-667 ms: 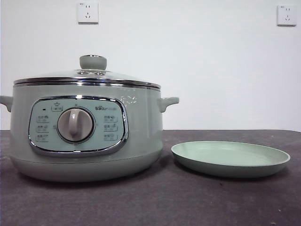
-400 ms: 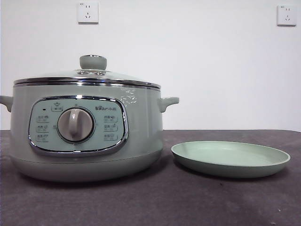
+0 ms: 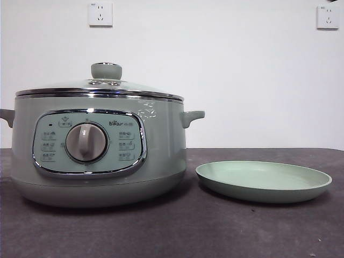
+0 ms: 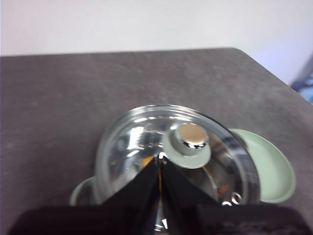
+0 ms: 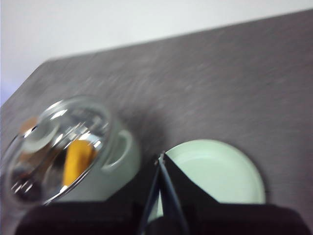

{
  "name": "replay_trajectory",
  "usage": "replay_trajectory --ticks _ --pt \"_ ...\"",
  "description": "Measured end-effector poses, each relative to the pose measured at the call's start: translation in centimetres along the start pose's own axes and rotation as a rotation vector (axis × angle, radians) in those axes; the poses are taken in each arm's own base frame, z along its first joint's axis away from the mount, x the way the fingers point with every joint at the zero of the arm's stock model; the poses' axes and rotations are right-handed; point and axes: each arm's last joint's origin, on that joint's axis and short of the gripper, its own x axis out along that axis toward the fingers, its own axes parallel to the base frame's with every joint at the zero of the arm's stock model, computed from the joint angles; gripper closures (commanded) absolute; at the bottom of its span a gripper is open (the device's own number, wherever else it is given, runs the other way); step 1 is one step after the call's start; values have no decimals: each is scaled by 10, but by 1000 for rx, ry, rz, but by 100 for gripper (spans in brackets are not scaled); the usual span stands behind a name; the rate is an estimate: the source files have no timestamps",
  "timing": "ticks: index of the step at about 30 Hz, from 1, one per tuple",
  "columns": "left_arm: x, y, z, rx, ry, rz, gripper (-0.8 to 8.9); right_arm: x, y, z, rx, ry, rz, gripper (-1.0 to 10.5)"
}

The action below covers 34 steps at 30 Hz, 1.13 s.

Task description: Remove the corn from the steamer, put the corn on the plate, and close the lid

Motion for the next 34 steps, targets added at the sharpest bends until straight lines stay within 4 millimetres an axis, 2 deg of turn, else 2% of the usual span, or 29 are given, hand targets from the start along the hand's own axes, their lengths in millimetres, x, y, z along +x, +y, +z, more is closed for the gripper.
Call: replay_trajectory --ticks 3,6,11,17,29,34 --pt "12 4 5 -9 39 -42 411 11 -3 2 -2 42 51 642" --pt "20 7 7 -22 66 -61 398 18 -7 1 9 71 50 539" --pt "33 7 14 -3 36 -94 398 21 -8 1 16 84 49 540" --pt "59 -9 22 48 -12 -188 402 21 -8 1 21 84 50 540" --pt "132 -45 -4 127 150 -137 402 21 -8 1 31 84 50 541" --pt "157 -48 -14 172 179 -105 404 21 -8 1 31 84 50 541"
